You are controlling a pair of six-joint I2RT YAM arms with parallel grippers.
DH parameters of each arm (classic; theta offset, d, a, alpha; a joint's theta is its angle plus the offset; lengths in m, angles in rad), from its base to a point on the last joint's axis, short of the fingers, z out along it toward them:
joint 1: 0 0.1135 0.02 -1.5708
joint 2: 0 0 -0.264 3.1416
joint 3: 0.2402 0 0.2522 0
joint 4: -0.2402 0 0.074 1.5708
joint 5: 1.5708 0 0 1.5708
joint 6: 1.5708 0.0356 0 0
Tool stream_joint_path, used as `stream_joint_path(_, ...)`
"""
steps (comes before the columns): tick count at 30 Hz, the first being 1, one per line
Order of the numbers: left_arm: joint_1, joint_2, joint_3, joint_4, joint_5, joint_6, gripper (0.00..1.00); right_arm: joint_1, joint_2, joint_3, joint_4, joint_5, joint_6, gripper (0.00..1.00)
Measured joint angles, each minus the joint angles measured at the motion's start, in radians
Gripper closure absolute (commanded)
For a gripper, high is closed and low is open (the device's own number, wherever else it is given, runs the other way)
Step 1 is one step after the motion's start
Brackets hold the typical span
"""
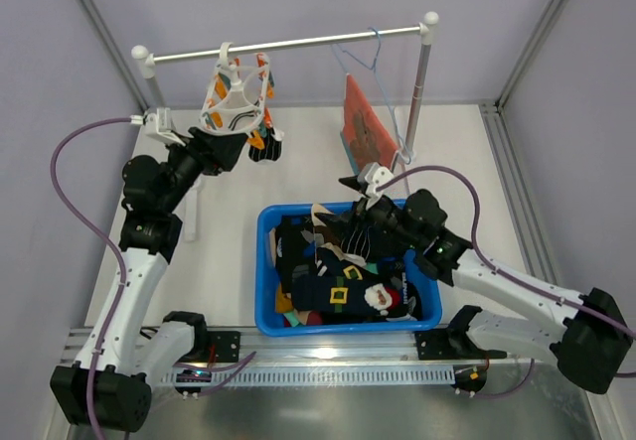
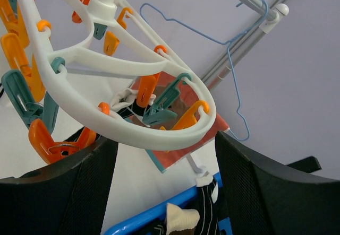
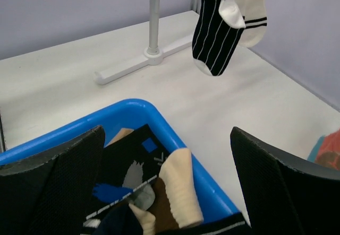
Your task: Remove the socks clipped to the hanger
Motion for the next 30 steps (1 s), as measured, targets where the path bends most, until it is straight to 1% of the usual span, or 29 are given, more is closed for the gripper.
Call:
stream_joint_path(5, 0.01, 0.0, -0.004, 0.001, 0.017, -0.006, 0.28, -0.055, 0.198, 0.15, 0.052, -0.108, 0.005, 0.0)
stream_joint_path(8, 0.015, -0.002, -0.004, 0.001, 0.026, -0.014, 0.28, -0.063, 0.315, 0.235, 0.088, -0.129, -0.008, 0.0)
stream_joint_path(9, 0.017, -0.003, -0.004, 0.001, 0.029, -0.017, 0.28, -0.067, 0.38, 0.282, 0.106, -0.132, -0.017, 0.0)
stream_joint_path(19, 0.021, -0.012, -0.004, 0.001, 0.047, -0.021, 0.29, -0.103, 0.713, 0.496, 0.214, -0.075, -0.067, 0.0)
stream_joint_path(24, 0.021, -0.02, -0.004, 0.001, 0.055, -0.021, 0.29, -0.103, 0.83, 0.605, 0.223, -0.035, -0.093, 0.0)
stream_joint_path(29, 0.021, -0.034, -0.004, 0.007, 0.062, -0.025, 0.29, -0.103, 0.929, 0.735, 0.215, -0.029, -0.1, 0.0)
stream_joint_path(30, 0.021, -0.035, -0.005, 0.009, 0.063, -0.025, 0.29, -0.103, 0.946, 0.761, 0.211, -0.033, -0.099, 0.04)
